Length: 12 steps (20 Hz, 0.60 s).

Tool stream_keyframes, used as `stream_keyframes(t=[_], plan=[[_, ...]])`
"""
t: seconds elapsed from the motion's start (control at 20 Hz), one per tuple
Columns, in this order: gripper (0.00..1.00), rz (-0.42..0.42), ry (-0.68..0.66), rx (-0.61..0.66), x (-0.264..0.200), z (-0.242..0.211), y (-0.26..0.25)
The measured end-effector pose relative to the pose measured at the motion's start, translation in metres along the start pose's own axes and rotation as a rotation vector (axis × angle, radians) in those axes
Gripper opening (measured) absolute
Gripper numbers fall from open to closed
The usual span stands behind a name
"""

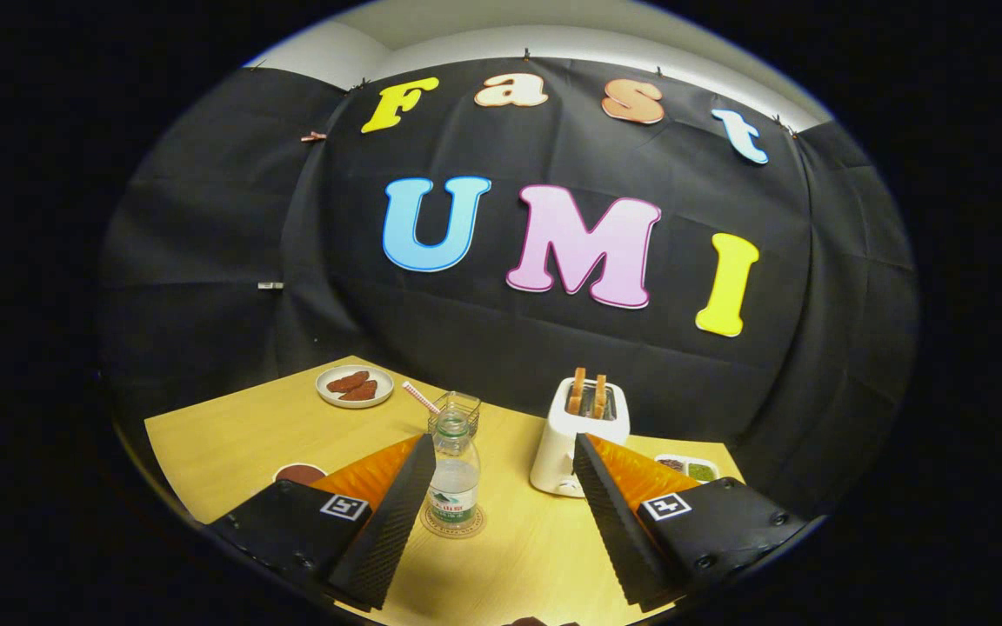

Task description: Take the bottle from table, then pour the juice into the cup, finally place the bottle on the coaster

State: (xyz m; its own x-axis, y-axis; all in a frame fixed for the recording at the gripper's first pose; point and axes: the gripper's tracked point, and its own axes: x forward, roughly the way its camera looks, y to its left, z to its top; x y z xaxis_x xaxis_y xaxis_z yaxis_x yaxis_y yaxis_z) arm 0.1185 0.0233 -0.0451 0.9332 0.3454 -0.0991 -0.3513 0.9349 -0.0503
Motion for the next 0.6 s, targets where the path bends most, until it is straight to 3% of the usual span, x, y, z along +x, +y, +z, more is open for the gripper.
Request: stream_keyframes(t=[0.3,0.6], plan=[[0.98,-0.119,-0.019,0.039,-0.090,0.035,-0.012],[0.98,-0.221,-0.016,0.078,-0.170,0.038,-0.017]])
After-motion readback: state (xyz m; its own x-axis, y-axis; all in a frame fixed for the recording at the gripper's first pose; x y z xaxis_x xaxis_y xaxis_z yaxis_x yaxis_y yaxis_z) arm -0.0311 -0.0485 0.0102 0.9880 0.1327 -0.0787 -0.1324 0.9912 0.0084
